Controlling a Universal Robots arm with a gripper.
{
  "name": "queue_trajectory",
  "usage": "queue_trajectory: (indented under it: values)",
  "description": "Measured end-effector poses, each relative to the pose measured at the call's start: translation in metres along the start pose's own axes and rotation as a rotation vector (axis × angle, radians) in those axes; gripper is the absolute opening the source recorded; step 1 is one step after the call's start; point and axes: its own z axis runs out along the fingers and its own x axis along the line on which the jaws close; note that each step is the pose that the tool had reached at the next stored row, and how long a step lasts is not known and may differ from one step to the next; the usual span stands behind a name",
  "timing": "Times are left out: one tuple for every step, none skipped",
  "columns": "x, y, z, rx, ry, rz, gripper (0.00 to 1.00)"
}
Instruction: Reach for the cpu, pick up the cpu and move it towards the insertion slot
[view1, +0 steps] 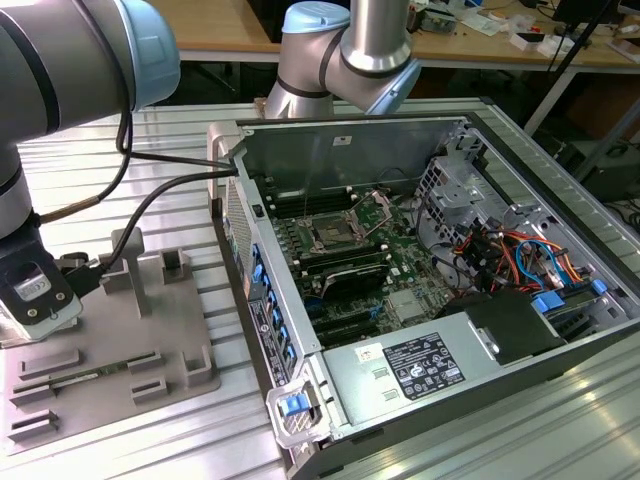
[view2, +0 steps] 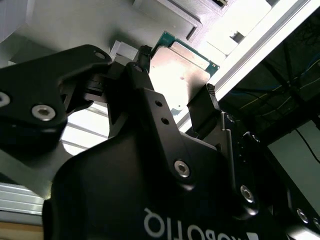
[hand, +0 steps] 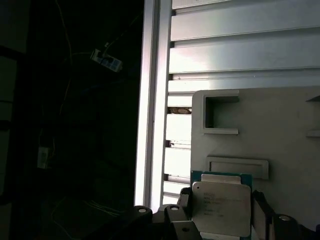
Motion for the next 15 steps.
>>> queue_trajectory:
  values:
    - [0.0000,0.0000,-0.0002,0.0000,0.0007,0.000,0.55]
    - [0.0000,0.0000,-0.0004,-0.0001,0.0016,0.000,0.55]
    - [-0.0001,0.0000,-0.0010,-0.0001,0.0035,0.000,0.55]
    - [-0.0002,0.0001,-0.0015,-0.0002,0.0053,0.000,0.55]
    - [-0.0002,0.0001,-0.0019,-0.0002,0.0066,0.000,0.55]
    - [-0.0002,0.0001,-0.0021,-0.0004,0.0075,0.000,0.55]
    - [-0.0003,0.0001,-0.0026,-0.0004,0.0092,0.000,0.55]
    - [-0.0004,0.0001,-0.0031,-0.0007,0.0115,0.000,0.55]
    - [-0.0005,0.0001,-0.0033,-0.0007,0.0128,0.001,0.55]
    - [-0.0005,0.0001,-0.0036,-0.0009,0.0143,0.001,0.55]
    - [-0.0005,0.0001,-0.0041,-0.0010,0.0163,0.001,0.55]
    - [-0.0005,0.0001,-0.0044,-0.0011,0.0175,0.001,0.55]
    - [-0.0006,0.0002,-0.0047,-0.0012,0.0188,0.001,0.55]
    - [-0.0006,0.0002,-0.0049,-0.0013,0.0201,0.001,0.55]
    - [-0.0007,0.0002,-0.0053,-0.0014,0.0219,0.001,0.55]
